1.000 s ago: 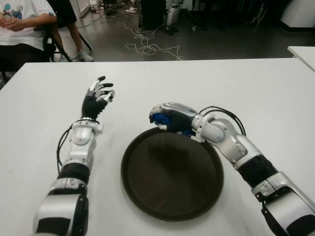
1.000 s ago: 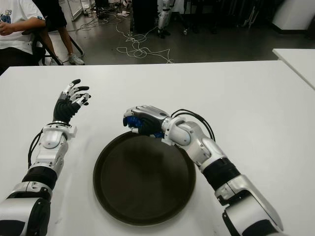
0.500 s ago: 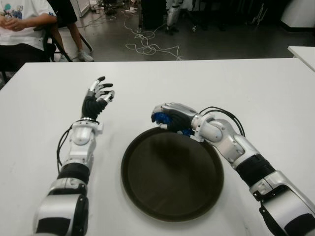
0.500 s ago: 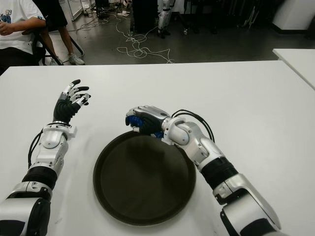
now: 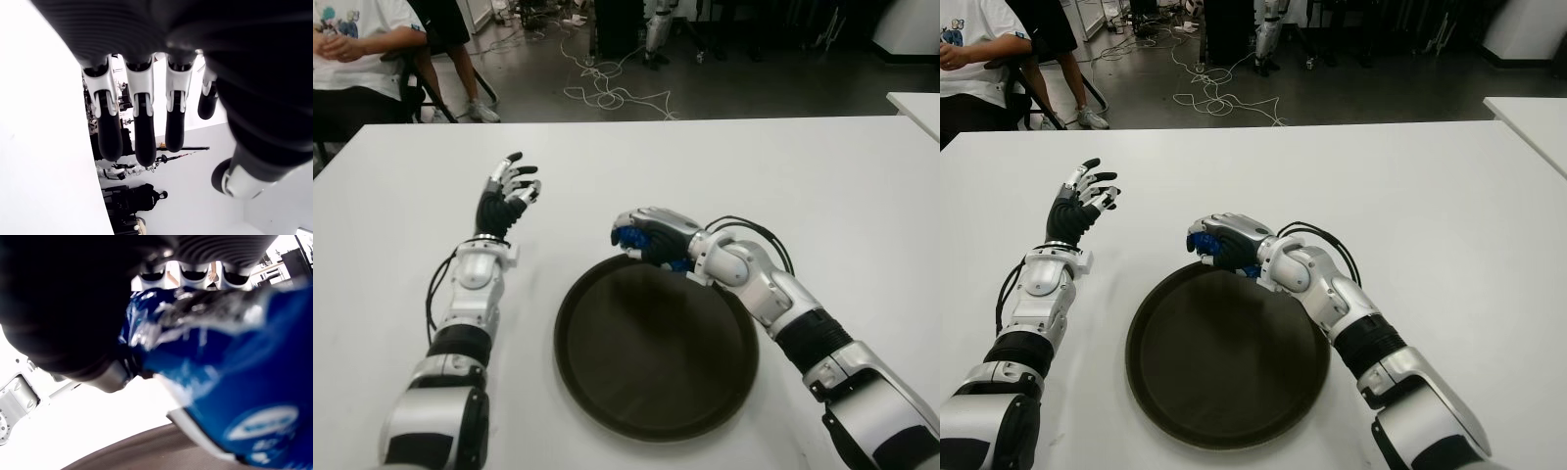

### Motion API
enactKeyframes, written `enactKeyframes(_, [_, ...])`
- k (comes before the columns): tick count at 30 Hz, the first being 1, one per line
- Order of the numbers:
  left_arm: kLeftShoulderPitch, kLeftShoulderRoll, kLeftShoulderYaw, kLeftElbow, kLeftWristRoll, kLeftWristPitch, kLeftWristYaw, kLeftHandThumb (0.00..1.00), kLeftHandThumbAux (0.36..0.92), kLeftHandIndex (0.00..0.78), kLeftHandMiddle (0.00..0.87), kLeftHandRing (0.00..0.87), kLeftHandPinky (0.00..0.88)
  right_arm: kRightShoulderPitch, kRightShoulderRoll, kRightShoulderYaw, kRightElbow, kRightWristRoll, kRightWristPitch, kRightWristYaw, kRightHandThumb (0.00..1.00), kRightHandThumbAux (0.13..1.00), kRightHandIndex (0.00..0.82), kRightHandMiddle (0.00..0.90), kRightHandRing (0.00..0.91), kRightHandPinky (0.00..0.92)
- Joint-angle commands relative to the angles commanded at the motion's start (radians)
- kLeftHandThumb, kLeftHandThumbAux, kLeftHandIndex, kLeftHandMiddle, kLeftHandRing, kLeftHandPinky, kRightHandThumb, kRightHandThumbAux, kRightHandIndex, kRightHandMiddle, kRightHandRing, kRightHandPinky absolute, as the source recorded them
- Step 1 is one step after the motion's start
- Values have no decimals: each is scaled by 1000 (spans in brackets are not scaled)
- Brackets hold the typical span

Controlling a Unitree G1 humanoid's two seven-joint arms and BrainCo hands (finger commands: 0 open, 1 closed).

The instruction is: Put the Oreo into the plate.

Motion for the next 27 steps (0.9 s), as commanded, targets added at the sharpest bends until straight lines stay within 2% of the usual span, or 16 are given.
enactKeyframes(5, [-2, -1, 3, 4, -5, 0, -9, 457, 674, 137, 272, 327, 405, -11, -12, 26, 7, -28, -14, 11, 690, 740, 415, 579, 625, 616])
enactKeyframes(9, [-4, -2, 6, 5, -10, 0, -13, 474, 673, 139, 274, 330, 406, -14, -13, 29, 15, -26, -21, 28, 690, 740, 415, 609, 659, 662])
enactKeyframes(19, [-6, -3, 8, 8, -11, 2, -10, 460, 677, 138, 269, 322, 397, -35, -26, 29, 45, -13, -76, 72, 690, 738, 417, 641, 672, 653])
enactKeyframes(23, [-6, -1, 8, 9, -10, 7, -8, 453, 677, 137, 268, 320, 391, -34, -25, 22, 49, -6, -86, 78, 690, 739, 416, 622, 654, 640])
enactKeyframes(27, [-6, 1, 6, 8, -5, 7, -3, 460, 695, 137, 268, 321, 376, -29, -20, 11, 55, 9, -103, 59, 691, 738, 416, 540, 568, 546])
